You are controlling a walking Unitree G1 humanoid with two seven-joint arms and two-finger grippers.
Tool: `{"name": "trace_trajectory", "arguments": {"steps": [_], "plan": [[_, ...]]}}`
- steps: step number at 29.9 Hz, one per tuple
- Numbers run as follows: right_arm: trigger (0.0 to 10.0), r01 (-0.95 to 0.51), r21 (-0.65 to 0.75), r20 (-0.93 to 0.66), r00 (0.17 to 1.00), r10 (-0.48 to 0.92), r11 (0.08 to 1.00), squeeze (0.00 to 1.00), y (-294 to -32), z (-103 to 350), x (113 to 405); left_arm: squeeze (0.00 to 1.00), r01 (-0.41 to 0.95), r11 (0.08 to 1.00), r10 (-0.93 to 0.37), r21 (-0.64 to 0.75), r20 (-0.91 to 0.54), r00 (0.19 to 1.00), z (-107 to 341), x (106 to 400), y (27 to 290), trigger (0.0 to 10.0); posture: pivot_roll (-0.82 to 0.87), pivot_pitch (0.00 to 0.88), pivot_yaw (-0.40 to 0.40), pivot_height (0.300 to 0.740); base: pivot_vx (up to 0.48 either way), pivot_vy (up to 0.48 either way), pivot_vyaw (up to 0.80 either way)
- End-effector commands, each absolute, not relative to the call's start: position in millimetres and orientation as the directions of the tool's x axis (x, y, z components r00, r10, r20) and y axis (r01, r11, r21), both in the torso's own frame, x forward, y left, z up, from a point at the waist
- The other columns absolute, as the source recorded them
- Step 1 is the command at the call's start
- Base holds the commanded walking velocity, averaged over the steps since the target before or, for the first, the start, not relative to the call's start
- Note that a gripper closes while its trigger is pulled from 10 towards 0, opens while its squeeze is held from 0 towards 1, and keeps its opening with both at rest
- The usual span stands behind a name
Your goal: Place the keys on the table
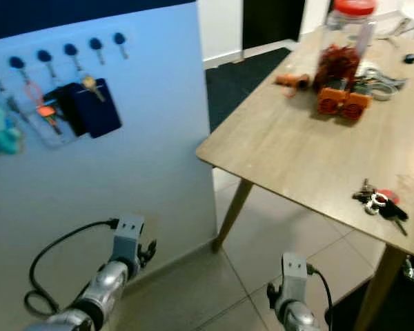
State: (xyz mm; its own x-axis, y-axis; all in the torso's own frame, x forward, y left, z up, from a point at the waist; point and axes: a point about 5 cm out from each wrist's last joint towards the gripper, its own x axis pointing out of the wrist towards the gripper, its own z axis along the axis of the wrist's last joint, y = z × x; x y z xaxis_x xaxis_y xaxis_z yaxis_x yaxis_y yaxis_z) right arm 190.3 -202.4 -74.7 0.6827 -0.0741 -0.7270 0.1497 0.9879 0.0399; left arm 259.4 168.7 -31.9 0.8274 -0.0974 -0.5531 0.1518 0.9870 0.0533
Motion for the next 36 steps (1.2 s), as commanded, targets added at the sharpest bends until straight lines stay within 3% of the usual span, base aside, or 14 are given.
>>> {"name": "trace_trajectory", "arguments": {"steps": [1,28,36], "plan": [[10.0,0.141,0.045,-0.725,0.685,-0.064,0.989,0.0,-198.1,-74.6,191.9,0.0,0.142,0.987,-0.074,0.073,-0.577,0.813,-34.7,256.2,175.0,10.0,0.0,0.019,0.032,0.74,0.0,0.0,0.8],[10.0,0.125,0.035,-0.721,0.691,-0.062,0.992,0.0,-197.5,-72.5,196.2,0.0,0.163,0.982,-0.08,0.095,-0.571,0.817,-34.5,256.5,171.7,10.0,0.01,0.038,0.02,0.74,0.0,0.0,0.8],[10.0,0.119,0.015,-0.708,0.702,-0.074,0.993,0.0,-201.6,-72.7,192.7,0.0,0.171,0.982,-0.096,0.079,-0.569,0.816,-36.1,254.3,167.1,10.0,0.0,0.039,-0.003,0.74,0.0,0.0,0.06]]}}
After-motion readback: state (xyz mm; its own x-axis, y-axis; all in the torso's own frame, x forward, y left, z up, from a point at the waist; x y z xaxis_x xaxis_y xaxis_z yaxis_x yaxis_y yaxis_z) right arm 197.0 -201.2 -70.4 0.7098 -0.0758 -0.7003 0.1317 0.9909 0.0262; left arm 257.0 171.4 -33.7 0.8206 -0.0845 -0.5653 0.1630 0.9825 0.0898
